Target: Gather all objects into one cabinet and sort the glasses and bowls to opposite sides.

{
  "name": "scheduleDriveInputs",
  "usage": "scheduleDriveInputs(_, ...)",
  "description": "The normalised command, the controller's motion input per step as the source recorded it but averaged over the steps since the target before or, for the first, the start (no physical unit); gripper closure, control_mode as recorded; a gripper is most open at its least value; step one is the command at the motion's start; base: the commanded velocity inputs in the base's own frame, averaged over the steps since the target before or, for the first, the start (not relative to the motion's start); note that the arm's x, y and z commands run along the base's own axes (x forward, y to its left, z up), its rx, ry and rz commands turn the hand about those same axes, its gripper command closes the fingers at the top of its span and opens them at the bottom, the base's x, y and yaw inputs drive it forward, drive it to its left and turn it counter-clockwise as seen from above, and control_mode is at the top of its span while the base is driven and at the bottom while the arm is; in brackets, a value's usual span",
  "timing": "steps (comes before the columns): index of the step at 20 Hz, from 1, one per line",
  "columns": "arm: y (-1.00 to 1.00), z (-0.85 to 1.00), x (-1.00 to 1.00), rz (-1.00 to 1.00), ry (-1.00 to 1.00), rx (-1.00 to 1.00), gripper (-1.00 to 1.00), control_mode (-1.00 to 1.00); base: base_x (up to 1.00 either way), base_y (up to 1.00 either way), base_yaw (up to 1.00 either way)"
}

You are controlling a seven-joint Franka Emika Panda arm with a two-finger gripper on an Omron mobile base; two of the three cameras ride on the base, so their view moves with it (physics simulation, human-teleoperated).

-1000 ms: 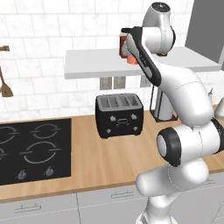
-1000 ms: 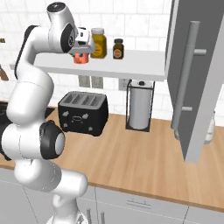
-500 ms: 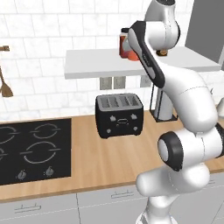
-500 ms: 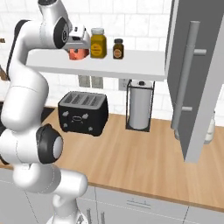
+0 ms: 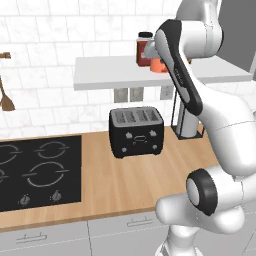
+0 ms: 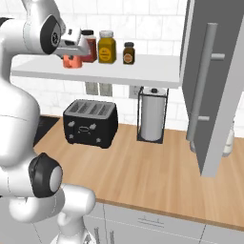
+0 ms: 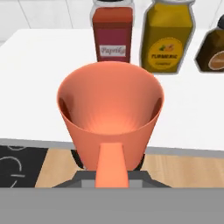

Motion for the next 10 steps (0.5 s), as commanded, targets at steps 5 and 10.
scheduleDriveInputs(5,0.02,0.03,-0.56,-0.02,0.0,0.01,1.0,-1.0,0.0,0.0,0.0)
scheduleDriveInputs(10,0.0,0.0,0.0,0.0,0.0,0.0,1.0,1.0,-0.86,0.01,-0.02)
